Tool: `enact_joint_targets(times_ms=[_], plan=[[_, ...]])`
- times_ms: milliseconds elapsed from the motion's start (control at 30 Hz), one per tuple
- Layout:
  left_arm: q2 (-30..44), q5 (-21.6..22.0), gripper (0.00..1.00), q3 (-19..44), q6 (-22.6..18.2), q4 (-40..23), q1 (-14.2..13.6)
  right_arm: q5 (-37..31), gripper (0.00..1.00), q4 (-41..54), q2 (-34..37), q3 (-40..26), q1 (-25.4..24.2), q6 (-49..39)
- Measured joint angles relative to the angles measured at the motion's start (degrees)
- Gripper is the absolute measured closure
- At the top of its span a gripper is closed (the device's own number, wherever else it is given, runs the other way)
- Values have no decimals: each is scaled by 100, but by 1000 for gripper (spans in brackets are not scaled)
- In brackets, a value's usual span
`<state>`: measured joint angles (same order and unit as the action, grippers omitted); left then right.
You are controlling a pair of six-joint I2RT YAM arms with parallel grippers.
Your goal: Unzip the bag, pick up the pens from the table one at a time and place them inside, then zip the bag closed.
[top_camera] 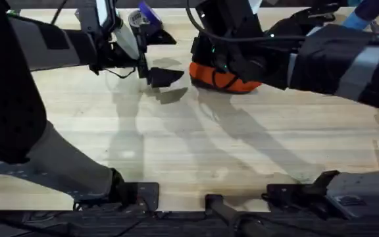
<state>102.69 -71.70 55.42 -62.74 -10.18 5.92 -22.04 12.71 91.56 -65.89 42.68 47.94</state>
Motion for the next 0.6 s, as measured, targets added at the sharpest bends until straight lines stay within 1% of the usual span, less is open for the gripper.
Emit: enact_joint_targets(times_ms=[167,300,400,600], plan=[[62,-83,7,0,219,248,-235,0,971,2,1,0,0,-2],[217,-115,8,0,621,654,-383,0,971,2,1,0,0,-2],[360,-118,7,0,862,803,-436,0,971,2,1,0,0,-2],[492,-118,4,0,1068,946,-593,0,971,2,1,0,0,-1]])
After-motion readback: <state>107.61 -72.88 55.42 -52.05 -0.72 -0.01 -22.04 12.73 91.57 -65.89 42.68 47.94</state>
